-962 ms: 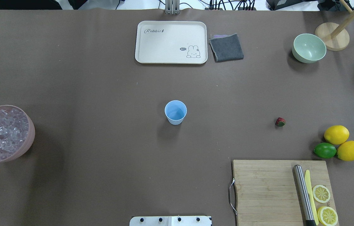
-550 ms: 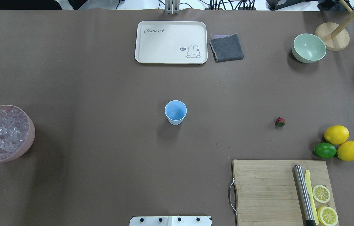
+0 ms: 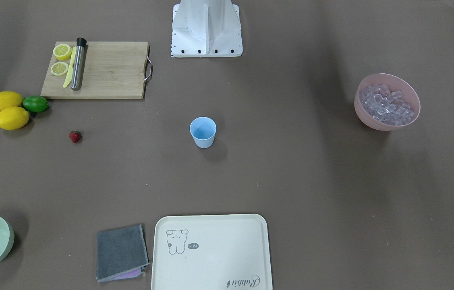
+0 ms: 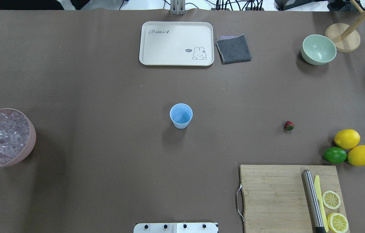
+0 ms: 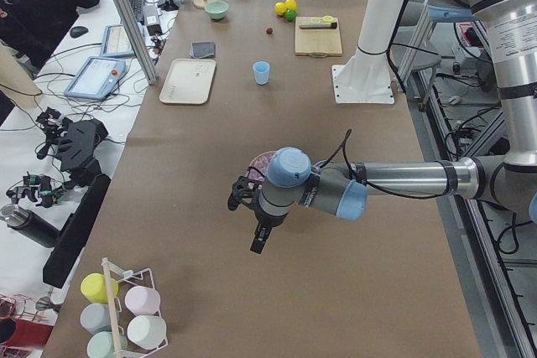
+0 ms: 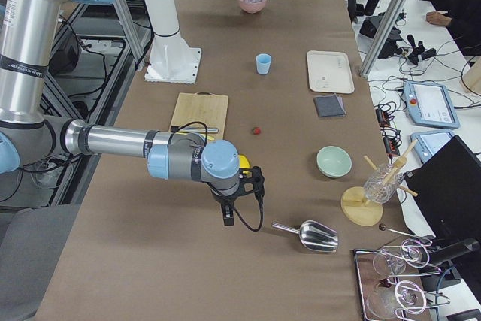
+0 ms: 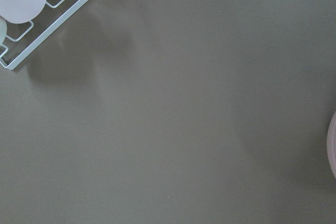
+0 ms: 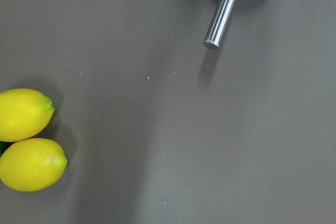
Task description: Put ice and strawberries in cup
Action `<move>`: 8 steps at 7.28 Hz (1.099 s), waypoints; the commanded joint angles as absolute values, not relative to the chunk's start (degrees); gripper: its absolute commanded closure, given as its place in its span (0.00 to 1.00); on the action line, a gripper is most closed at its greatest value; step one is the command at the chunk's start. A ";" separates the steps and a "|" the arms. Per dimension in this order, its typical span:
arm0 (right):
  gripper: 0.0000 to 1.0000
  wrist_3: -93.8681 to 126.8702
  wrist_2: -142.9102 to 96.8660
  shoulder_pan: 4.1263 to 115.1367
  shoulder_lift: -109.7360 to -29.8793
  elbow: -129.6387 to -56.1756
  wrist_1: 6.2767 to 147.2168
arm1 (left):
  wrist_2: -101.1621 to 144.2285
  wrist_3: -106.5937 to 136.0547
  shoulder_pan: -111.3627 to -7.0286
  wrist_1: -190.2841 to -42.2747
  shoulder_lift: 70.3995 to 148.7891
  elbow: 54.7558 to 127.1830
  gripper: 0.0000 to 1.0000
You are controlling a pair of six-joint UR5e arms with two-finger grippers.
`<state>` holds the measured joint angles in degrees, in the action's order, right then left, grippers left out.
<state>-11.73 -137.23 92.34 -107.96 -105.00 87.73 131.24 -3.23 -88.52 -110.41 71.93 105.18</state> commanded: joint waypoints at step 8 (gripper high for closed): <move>0.00 -11.78 -136.32 92.81 -108.28 -104.50 87.71 | 135.79 -3.26 -83.42 -117.12 71.90 106.00 0.02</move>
<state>-11.79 -136.51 92.81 -108.36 -104.61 87.73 135.67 -3.74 -85.02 -114.20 71.96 105.99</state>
